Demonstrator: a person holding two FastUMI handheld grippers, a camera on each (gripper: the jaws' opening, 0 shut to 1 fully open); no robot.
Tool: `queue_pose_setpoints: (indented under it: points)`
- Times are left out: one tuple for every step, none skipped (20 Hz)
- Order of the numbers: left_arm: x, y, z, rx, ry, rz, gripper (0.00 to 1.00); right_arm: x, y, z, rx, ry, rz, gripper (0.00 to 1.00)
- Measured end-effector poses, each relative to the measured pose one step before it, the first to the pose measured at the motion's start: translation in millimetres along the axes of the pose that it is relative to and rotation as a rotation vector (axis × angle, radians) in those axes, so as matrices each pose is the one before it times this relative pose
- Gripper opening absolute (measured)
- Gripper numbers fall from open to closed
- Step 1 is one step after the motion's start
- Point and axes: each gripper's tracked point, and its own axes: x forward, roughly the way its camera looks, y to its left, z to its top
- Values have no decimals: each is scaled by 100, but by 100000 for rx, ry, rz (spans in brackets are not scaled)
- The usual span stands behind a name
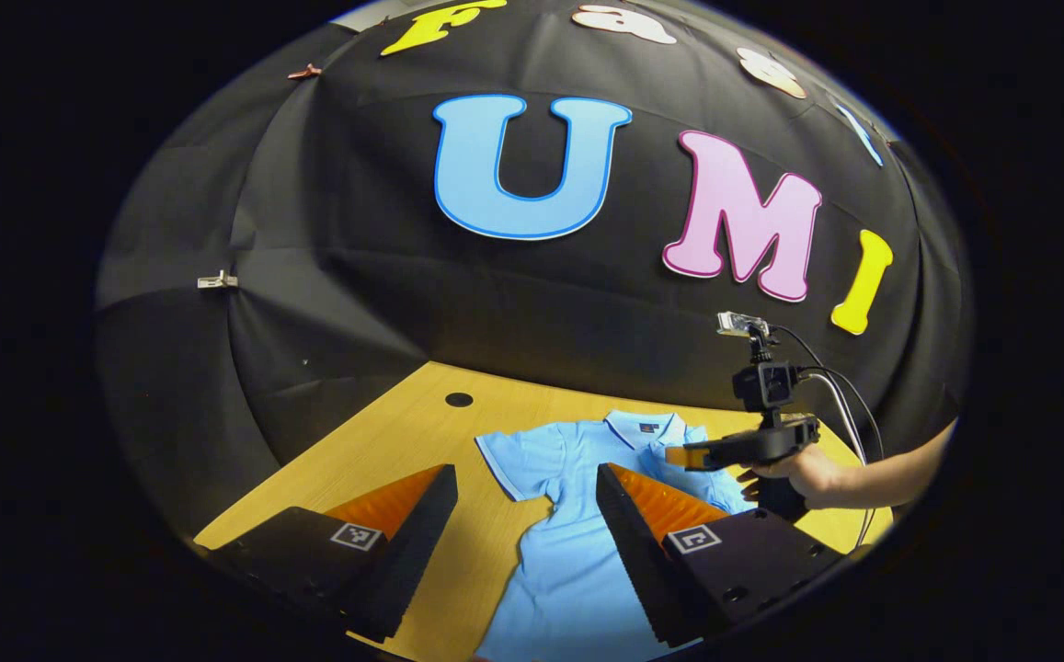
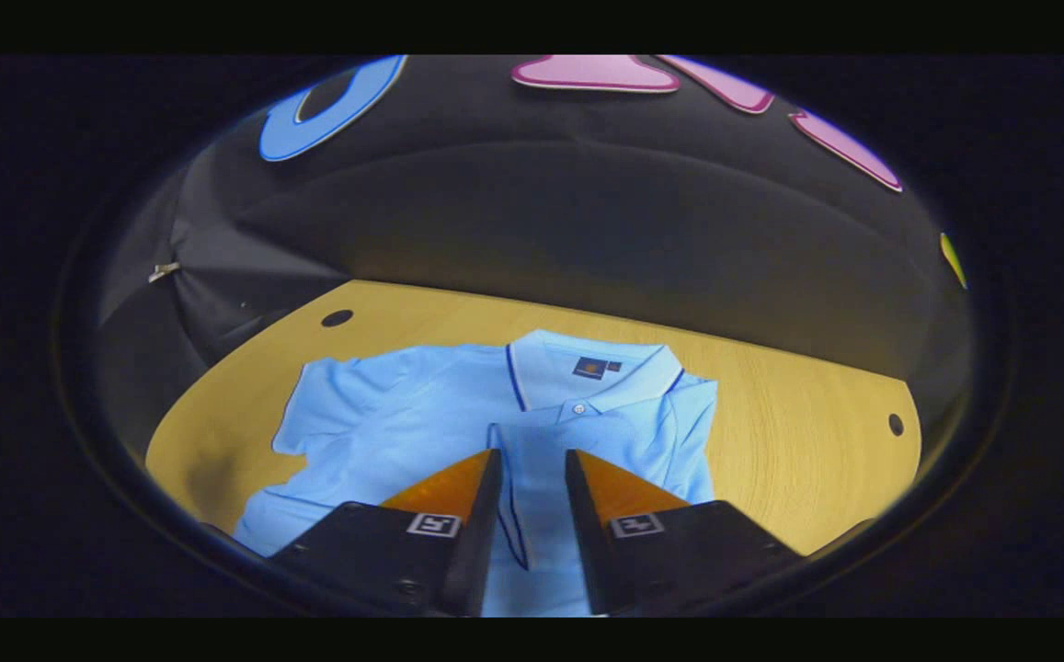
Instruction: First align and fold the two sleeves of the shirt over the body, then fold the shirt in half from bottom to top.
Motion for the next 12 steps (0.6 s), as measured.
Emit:
queue_pose_setpoints:
  points:
    - [1565, -18, -337, 443, 1356, -278, 97, -742, -184, -541, -791, -251, -669, 63]
    - [1350, -4, -35, 1209, 305, -306, 97, -879, -502, -451, 368, -59, -1058, 83]
    - [1108, 76, -22, 1321, 164, -196, 97, -991, -717, -125, -488, -941, -1726, 96]
    - [1235, 89, -103, 1420, 839, -107, 97, -1109, -829, 52, -342, -1834, -1896, 100]
    - [1323, 51, -85, 1074, 1282, -282, 96, -1135, -784, 158, -189, -1982, -1436, 98]
    - [1435, 130, -115, 863, 928, 83, 96, -1227, -945, 145, -184, -1902, -1798, 98]
    - [1475, 233, -42, 54, 1122, 357, 97, -1204, -967, 247, -391, -1960, -1646, 98]
    - [1497, 127, -336, -332, 1623, -458, 96, -1181, -1059, 275, -804, -2195, -1645, 98]
    - [1762, 407, -423, -46, 2539, 640, 97, -1090, -1003, 449, -1271, -2284, -1674, 98]
    - [1602, 419, -386, 333, 1739, 893, 96, -1444, -1280, 408, -1081, -2076, -1442, 98]
    - [1722, 403, -293, 92, 1968, 728, 97, -1203, -1058, 404, -708, -1806, -1264, 98]
    - [1611, 370, -440, 24, 2111, 789, 97, -978, -927, 210, -277, -1555, -768, 98]
